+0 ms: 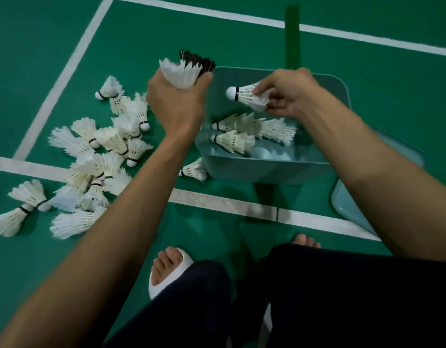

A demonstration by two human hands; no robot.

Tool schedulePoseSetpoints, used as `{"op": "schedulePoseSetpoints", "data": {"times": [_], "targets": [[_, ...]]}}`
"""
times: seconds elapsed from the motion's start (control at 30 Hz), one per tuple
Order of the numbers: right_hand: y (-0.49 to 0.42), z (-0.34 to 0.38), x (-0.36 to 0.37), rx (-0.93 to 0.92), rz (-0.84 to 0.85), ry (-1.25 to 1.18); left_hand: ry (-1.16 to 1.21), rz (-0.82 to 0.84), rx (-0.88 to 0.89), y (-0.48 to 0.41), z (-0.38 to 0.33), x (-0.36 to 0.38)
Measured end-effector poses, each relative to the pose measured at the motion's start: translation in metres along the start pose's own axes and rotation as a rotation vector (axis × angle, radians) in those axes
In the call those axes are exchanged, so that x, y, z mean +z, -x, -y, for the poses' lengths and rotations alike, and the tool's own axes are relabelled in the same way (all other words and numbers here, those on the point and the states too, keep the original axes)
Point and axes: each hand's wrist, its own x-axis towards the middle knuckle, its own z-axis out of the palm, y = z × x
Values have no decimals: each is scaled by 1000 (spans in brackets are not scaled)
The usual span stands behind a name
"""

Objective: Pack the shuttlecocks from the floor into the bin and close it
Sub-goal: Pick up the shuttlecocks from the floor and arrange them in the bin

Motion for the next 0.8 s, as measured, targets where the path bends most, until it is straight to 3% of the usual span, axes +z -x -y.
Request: {"op": "schedulePoseSetpoints", "data": {"times": [0.1,0.17,0.3,0.4,0.6,0.8], "targets": [[-9,-23,-26,74,-13,256,-48,50,73,15,-1,29],[-21,-40,-38,125,-30,414,-131,183,106,23,3,49],[-43,-67,-54,94,-152,660,-536,577,207,25,22,77],[-50,-77,-57,85,-181,736,-816,734,239,18,34,84],[-68,-91,-44,209,-162,587,-812,700,174,1,53,98],[-78,-93,-28,175,-103,563,-794,747,142,-8,60,105]]}}
